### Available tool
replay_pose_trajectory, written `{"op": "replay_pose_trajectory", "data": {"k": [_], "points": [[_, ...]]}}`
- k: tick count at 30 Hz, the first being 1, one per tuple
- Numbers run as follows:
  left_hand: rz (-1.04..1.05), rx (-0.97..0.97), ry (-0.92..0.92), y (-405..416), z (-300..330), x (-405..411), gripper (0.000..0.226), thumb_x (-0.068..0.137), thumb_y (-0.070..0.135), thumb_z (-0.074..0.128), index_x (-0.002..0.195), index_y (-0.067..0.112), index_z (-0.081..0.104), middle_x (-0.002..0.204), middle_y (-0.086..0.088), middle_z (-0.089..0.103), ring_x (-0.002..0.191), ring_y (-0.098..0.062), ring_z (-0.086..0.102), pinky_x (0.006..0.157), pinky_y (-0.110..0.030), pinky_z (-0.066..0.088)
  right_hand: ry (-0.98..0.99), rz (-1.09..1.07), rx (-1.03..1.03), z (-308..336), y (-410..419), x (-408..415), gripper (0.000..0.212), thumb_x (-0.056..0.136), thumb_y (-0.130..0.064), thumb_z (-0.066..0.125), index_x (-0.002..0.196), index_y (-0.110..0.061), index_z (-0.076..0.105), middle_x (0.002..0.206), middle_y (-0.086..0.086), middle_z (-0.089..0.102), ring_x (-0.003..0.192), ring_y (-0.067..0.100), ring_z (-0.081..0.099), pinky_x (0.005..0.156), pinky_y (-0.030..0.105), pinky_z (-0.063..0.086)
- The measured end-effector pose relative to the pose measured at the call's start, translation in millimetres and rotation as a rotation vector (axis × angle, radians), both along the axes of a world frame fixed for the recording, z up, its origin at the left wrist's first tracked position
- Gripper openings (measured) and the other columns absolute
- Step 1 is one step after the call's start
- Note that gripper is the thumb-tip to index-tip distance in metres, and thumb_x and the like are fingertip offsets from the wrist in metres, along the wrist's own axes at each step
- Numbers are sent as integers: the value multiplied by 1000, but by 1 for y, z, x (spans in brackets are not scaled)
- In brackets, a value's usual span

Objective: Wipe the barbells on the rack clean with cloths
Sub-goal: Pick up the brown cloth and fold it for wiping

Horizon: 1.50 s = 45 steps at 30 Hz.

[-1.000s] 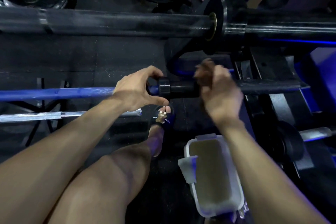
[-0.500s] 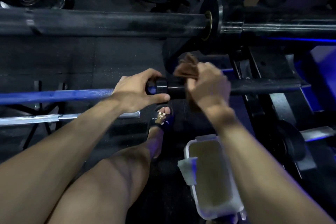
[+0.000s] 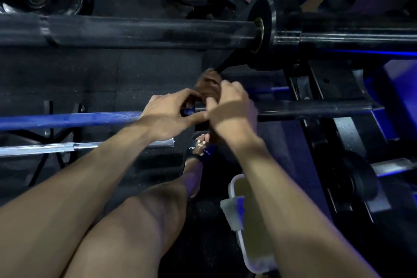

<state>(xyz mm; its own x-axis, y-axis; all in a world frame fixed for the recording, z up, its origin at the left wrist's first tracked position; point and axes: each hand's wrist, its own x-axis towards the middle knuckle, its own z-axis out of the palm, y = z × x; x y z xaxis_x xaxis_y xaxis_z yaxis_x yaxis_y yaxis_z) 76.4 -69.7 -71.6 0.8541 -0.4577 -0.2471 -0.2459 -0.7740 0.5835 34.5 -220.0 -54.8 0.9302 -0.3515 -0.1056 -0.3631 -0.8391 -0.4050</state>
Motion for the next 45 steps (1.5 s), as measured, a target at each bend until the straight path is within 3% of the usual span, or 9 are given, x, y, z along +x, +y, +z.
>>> {"op": "replay_pose_trajectory", "data": {"k": [4, 9, 12, 16, 20, 24, 32, 40, 45], "points": [[5, -93, -9, 6, -5, -3, 57, 77, 64, 76, 124, 40, 57, 100, 19, 66, 107, -9, 63, 106, -40, 42, 39, -156, -229, -3, -82, -9, 29, 99, -35, 51, 116, -13, 58, 125, 12, 54, 108, 38, 61, 80, 38, 41], [-49, 42, -23, 2, -10, 2, 87, 59, 87, 62, 131, 40, 50, 103, 18, 66, 109, -17, 60, 95, -31, 40, 47, -297, -311, 7, -112, -10, 40, 96, -30, 59, 130, -9, 52, 132, 16, 49, 114, 41, 57, 83, 40, 45], [-66, 61, -60, 1, -14, 2, 82, 64, 80, 68, 130, 35, 50, 104, 13, 69, 106, -20, 61, 88, -31, 38, -52, -135, -210, -3, -48, -12, 36, 94, -30, 57, 125, -12, 55, 128, 13, 53, 115, 33, 56, 87, 36, 46], [-76, 87, -135, 1, -15, 2, 87, 51, 85, 59, 119, 31, 51, 100, 9, 70, 101, -27, 64, 81, -32, 32, -93, 123, -128, -8, 12, -11, 31, 96, -28, 57, 124, -15, 55, 129, 6, 49, 116, 28, 52, 75, 34, 35], [-41, 27, -101, 4, -19, 1, 88, 47, 85, 67, 121, 42, 47, 98, 21, 64, 98, -13, 58, 98, -28, 31, -14, -19, -265, -5, -66, -5, 24, 98, -25, 51, 119, -18, 59, 125, 6, 55, 105, 35, 61, 67, 29, 34], [-34, 15, -97, 2, -18, 0, 88, 43, 83, 71, 118, 45, 45, 98, 22, 63, 94, -7, 51, 101, -26, 27, 45, -252, -391, -1, -118, -7, 26, 97, -21, 50, 119, -12, 60, 127, 12, 55, 102, 44, 62, 79, 41, 43], [-31, 47, -122, -1, -17, -1, 90, 42, 79, 79, 114, 40, 43, 99, 19, 64, 100, -16, 58, 104, -33, 31, -88, 175, -253, -13, 6, 1, 22, 97, -19, 51, 118, -16, 53, 124, 7, 50, 90, 35, 63, 66, 37, 32], [31, -111, -25, 5, -12, 0, 62, 73, 75, 69, 123, 40, 56, 103, 19, 67, 109, -4, 57, 115, -38, 34, -3, -211, -405, -11, -121, -15, 23, 101, -17, 45, 122, -8, 48, 130, 14, 48, 94, 45, 62, 70, 42, 39], [5, -104, -37, 3, -11, 0, 66, 66, 79, 67, 116, 38, 54, 97, 16, 66, 98, -6, 61, 106, -37, 40, -107, 5, -260, -16, -35, -18, 25, 96, -21, 55, 119, -14, 48, 123, 10, 47, 93, 33, 64, 63, 36, 39]]}}
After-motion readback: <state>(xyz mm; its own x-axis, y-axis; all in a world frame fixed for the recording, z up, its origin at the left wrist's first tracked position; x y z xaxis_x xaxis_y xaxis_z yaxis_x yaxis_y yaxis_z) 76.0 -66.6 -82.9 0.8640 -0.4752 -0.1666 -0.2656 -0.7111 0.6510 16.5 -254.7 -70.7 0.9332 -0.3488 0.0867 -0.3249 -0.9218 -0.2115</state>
